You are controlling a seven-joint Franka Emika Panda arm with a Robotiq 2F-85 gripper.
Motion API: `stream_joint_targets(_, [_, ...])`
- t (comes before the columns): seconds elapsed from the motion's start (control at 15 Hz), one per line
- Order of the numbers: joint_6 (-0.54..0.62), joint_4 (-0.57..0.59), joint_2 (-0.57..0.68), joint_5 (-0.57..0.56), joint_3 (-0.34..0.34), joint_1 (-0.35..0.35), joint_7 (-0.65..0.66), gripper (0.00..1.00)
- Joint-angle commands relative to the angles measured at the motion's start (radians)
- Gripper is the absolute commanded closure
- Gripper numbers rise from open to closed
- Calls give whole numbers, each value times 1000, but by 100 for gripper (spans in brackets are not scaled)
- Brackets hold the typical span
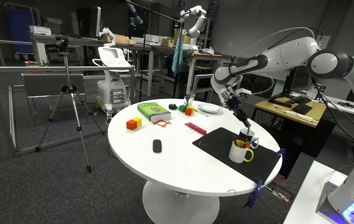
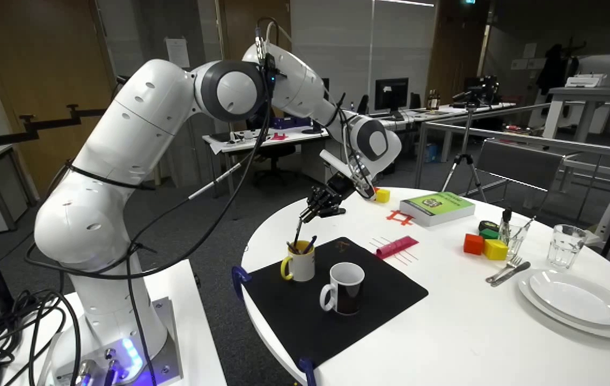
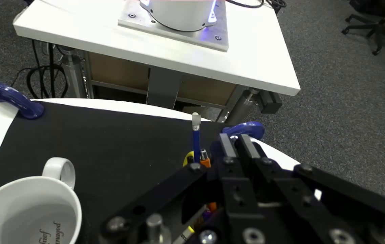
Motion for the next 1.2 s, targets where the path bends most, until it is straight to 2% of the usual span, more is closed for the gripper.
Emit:
stream_joint_targets(0.0, [-18, 57, 43, -35, 9, 17, 34, 98])
stream_joint_targets(1.13, [-31, 129, 196, -63, 6, 41, 91, 98])
